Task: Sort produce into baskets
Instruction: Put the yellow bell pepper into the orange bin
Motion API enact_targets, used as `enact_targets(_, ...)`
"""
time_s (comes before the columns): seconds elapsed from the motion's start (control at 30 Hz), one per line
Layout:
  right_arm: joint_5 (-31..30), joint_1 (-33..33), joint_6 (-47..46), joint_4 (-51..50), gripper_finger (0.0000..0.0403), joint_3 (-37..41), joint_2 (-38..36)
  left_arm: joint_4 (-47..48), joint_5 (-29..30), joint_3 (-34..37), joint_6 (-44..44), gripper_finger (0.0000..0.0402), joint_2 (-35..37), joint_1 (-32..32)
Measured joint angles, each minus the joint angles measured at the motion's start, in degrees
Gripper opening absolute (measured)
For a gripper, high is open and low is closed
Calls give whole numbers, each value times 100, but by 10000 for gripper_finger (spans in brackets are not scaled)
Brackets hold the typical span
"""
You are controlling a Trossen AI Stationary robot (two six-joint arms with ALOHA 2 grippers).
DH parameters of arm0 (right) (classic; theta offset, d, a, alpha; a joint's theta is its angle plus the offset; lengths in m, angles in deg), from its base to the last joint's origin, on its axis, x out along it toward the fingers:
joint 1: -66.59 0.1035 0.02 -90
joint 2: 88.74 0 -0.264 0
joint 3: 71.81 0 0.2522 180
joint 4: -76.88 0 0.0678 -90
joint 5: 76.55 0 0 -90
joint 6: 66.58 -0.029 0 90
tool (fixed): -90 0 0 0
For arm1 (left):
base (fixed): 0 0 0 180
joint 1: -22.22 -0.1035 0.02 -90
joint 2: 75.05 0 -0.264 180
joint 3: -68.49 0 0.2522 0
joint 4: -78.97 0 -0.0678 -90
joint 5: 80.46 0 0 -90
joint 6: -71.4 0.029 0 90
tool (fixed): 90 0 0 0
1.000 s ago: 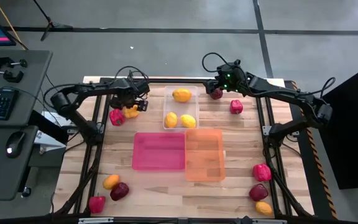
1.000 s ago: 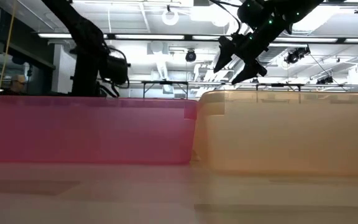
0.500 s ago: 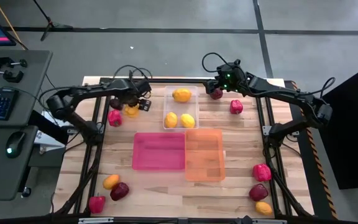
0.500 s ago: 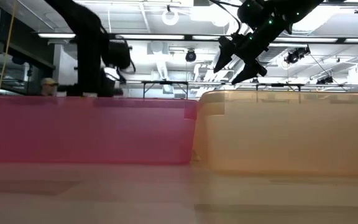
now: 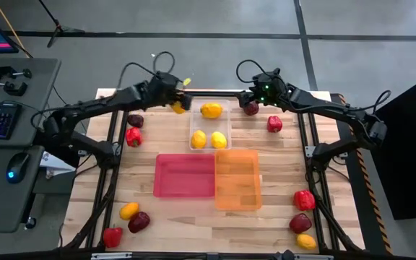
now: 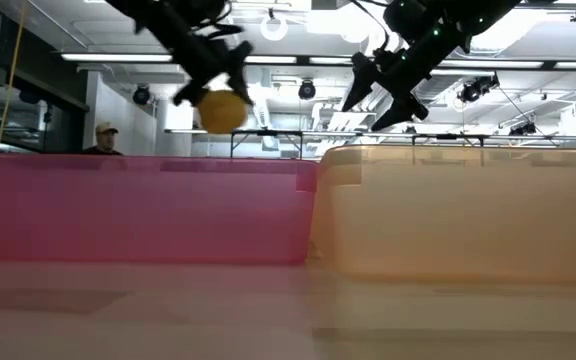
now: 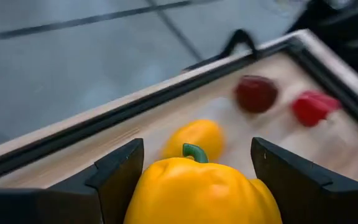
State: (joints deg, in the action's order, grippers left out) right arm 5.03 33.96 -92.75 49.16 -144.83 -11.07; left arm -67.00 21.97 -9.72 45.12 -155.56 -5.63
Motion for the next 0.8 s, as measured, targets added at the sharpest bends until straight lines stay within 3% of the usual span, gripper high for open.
enact_targets(0.1,2,-20,-135,97,383,0,-126,-688,-257,2,335,269,-508,308)
enact_targets(0.27,0,-36,-199,87,383,0,-467,-944,-453,13,717,269,-1069,676)
enact_targets(0.43,0,-34,-96,-87,383,0,-812,-1342,-388,11,963,272,-1354,739)
enact_targets(0.57,101,-16,-60,-470,383,0,-1030,-1926,-936,6,772,274,-1643,636)
enact_targets(0.8,132,-16,-10,-1004,383,0,-1332,-1981,-1257,-108,762,331,-1922,493)
